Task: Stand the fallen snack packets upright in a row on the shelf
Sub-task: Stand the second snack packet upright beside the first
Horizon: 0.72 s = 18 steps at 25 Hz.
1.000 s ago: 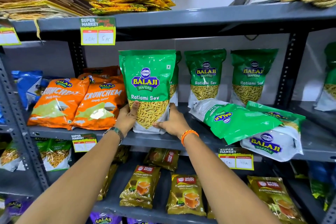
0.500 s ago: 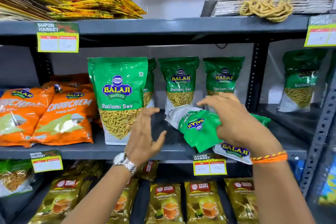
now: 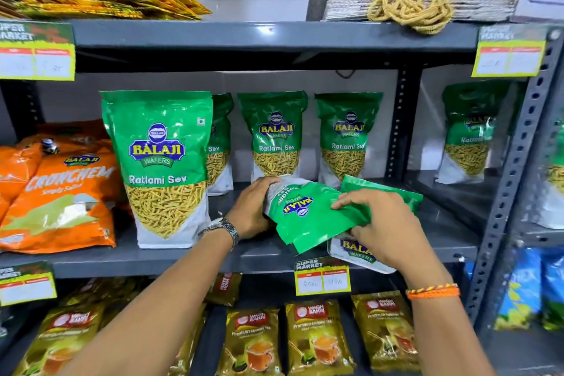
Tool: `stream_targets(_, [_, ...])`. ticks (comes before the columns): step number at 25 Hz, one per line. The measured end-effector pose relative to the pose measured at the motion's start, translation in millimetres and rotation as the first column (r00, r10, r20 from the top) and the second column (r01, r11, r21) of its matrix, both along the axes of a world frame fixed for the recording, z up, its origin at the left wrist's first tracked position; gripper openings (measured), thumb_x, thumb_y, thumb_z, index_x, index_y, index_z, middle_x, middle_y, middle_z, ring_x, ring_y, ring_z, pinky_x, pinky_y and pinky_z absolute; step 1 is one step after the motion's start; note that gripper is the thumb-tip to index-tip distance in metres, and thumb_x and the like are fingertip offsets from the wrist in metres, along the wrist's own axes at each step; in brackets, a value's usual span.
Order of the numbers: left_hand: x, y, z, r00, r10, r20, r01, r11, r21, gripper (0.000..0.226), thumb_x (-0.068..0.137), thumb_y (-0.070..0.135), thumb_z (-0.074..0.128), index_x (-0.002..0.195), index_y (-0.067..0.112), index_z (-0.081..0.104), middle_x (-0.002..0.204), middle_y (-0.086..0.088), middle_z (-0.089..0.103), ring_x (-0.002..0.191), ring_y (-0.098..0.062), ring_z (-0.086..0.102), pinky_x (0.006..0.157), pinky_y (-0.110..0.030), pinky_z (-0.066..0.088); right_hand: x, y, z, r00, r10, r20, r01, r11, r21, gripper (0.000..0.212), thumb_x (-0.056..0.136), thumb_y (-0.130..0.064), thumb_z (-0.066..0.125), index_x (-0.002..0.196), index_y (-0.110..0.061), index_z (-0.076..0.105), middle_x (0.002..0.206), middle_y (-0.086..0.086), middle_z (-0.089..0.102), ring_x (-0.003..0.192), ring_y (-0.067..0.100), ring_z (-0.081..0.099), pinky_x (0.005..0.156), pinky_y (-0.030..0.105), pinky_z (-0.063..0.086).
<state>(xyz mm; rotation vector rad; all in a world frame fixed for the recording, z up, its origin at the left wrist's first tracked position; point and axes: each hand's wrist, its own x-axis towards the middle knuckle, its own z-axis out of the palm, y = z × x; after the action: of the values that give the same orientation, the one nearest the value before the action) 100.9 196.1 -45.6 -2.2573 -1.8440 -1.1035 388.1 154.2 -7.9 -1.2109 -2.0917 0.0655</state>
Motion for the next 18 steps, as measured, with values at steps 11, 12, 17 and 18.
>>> stream_targets(11, [-20.0, 5.7, -9.8, 0.985, -0.054, 0.164, 0.049, 0.998, 0.03, 0.094, 0.06, 0.015, 0.093, 0.143, 0.016, 0.051, 0.14, -0.002, 0.061, 0.126, -0.019, 0.059, 0.106, -0.045, 0.048, -21.0, -1.7, 15.3, 0.954, 0.143, -0.263, -0.032, 0.922, 0.387, 0.027, 0.085, -0.013, 0.072, 0.097, -0.034, 0.082, 0.097, -0.009, 0.08, 0.093, 0.026, 0.072, 0.069, 0.04, 0.057])
stream_targets(12, [-20.1, 2.5, -8.9, 0.983, -0.043, 0.18, 0.037, 0.999, 0.031, 0.094, 0.056, 0.019, 0.095, 0.14, 0.016, 0.054, 0.138, -0.004, 0.063, 0.125, -0.022, 0.06, 0.105, -0.05, 0.049, -26.5, -3.5, 24.5, 0.953, 0.15, -0.262, -0.027, 0.907, 0.42, 0.024, 0.086, -0.017, 0.071, 0.096, -0.036, 0.082, 0.094, -0.011, 0.08, 0.09, 0.025, 0.071, 0.065, 0.036, 0.055])
stream_targets(17, [-18.0, -2.4, -5.1, 0.939, -0.026, 0.342, 0.027, 1.0, 0.001, 0.085, 0.043, 0.029, 0.101, 0.118, 0.008, 0.069, 0.115, 0.0, 0.075, 0.11, -0.013, 0.068, 0.096, -0.032, 0.055, -56.1, 5.2, 77.2, 0.965, 0.138, -0.225, -0.034, 0.91, 0.413, 0.016, 0.087, -0.035, 0.069, 0.096, -0.043, 0.079, 0.096, -0.017, 0.079, 0.095, 0.019, 0.071, 0.065, 0.029, 0.047])
stream_targets(18, [-17.9, -2.3, -4.5, 0.929, -0.02, 0.37, 0.023, 1.0, -0.002, 0.08, 0.047, 0.023, 0.101, 0.118, 0.005, 0.069, 0.112, 0.0, 0.076, 0.106, -0.01, 0.07, 0.09, -0.025, 0.056, -61.9, 10.8, 87.2, 0.968, 0.125, -0.218, -0.031, 0.921, 0.387, 0.016, 0.087, -0.038, 0.069, 0.097, -0.045, 0.079, 0.098, -0.016, 0.079, 0.097, 0.02, 0.071, 0.069, 0.031, 0.052])
